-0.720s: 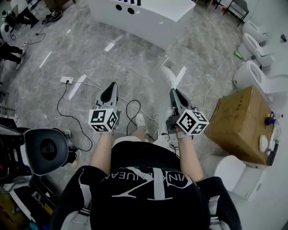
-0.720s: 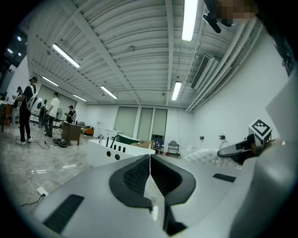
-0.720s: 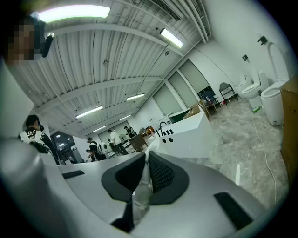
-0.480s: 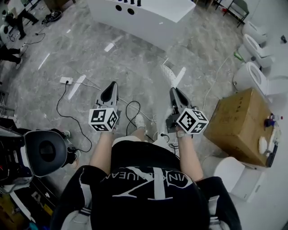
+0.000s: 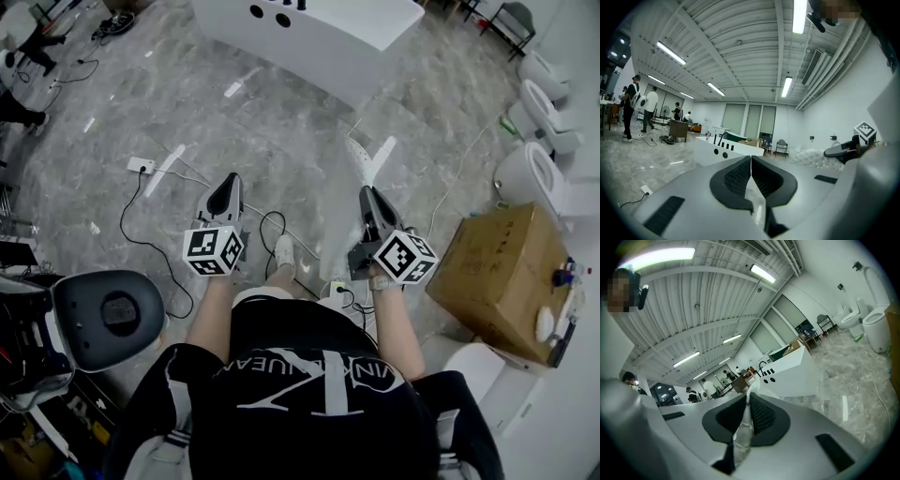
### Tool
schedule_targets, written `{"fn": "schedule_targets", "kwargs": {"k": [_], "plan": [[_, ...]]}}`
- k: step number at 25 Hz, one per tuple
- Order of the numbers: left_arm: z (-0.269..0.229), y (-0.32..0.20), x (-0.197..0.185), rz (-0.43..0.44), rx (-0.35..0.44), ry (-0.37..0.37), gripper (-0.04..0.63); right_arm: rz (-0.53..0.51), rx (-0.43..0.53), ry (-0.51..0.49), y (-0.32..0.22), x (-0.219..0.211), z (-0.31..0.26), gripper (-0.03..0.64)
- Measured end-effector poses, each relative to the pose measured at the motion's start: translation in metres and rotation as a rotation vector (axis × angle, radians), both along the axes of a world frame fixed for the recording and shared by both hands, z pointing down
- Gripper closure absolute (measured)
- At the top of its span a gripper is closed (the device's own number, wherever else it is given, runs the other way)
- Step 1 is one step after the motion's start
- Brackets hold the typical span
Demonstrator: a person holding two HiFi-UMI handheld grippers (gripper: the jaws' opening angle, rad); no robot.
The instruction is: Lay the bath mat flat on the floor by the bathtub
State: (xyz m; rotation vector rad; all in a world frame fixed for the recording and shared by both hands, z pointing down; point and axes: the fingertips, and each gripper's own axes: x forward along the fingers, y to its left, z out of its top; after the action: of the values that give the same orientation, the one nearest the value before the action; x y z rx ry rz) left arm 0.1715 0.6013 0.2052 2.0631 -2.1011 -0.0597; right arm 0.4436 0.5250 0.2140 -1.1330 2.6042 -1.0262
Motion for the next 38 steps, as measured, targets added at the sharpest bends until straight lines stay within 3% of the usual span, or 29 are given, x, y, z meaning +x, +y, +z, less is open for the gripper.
{"fn": "schedule_targets", "kwargs": {"k": [9,18,32,38], "plan": [[0.002,-0.102,-0.066,0.017,-0.024,0.002,0.574,0.052,-0.037,-0.003,-0.081,-0.037,0.005,0.578],[-0.007,-0.176,-0.129,0.026,0.004,-0.008,0.574,0.127,0.008,-0.026,-0.168,-0.078,-0.009,0.578],[-0.008,-0.237,-0.216,-0.086,0.018,0.008,0.574,0.061,0.009,-0.045,-0.298,-0.178,-0.007,0.578],[-0.006,-0.29,-0.254,-0.087,0.003,0.003,0.574,0.041,-0.03,-0.053,-0.341,-0.22,0.008,0.58]]}}
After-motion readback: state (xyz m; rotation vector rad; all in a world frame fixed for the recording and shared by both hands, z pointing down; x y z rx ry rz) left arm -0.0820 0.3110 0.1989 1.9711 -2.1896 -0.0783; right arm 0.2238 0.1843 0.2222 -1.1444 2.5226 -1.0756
